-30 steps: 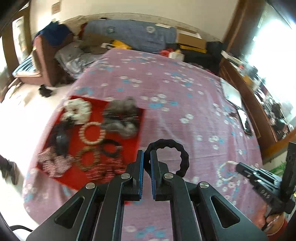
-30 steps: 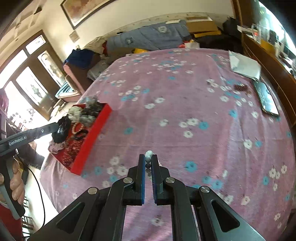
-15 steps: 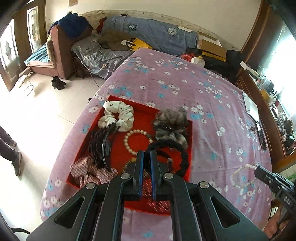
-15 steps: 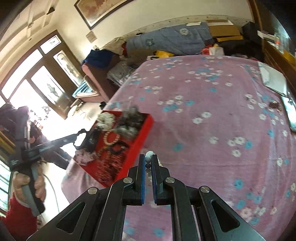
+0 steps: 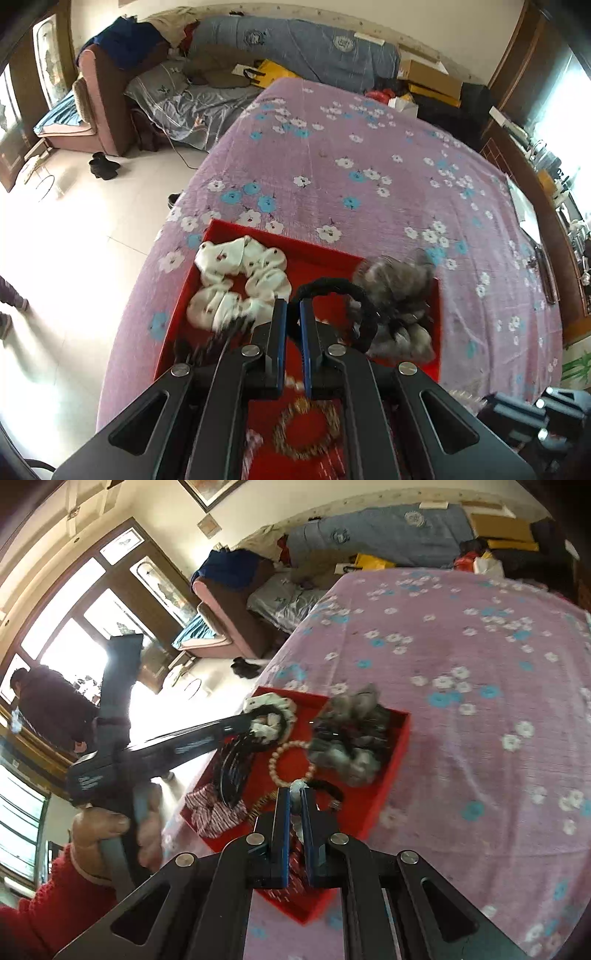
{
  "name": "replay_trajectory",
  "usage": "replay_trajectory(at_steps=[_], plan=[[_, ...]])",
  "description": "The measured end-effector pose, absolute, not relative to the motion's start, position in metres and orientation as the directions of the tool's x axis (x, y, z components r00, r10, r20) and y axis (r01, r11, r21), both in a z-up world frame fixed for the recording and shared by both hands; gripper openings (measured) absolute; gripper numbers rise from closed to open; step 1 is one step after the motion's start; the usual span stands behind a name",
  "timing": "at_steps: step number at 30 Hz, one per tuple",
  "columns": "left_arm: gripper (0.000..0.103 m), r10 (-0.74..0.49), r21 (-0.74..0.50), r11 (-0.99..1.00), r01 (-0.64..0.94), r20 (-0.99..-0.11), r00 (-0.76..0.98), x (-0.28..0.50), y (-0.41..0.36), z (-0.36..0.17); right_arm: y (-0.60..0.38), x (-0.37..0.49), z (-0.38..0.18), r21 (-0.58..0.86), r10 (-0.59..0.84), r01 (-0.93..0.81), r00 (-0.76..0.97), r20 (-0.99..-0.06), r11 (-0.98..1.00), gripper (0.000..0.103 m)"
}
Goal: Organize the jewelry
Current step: 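Carry the black scrunchie and pearl strand over the red tray, then open both tools to drop the scrunchie and strand into the tray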
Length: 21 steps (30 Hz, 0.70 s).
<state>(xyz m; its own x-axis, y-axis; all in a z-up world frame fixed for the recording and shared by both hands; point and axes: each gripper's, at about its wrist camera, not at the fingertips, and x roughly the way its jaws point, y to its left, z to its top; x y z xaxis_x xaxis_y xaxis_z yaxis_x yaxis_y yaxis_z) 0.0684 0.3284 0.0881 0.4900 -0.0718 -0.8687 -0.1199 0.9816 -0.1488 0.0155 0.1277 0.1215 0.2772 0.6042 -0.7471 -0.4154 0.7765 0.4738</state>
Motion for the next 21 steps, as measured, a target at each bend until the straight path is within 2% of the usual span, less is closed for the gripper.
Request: replay_trajectory(at_steps=[9,21], plan=[[0.006,-0.058,-0.122,0.985,-0.122,-0.901,0.43,0.108,0.331,0.052,0.149,0.041,0.075,0.368,0.483,-0.39,0.255,-0.838,0.844,0.008],[0.007,0.01,-0.051,0.99,-0.129,-0.901,0.433,0.109,0.325,0.049,0.156,0.05,0.059,0.318,0.433,-0.395,0.248,-0.867,0.862,0.008]])
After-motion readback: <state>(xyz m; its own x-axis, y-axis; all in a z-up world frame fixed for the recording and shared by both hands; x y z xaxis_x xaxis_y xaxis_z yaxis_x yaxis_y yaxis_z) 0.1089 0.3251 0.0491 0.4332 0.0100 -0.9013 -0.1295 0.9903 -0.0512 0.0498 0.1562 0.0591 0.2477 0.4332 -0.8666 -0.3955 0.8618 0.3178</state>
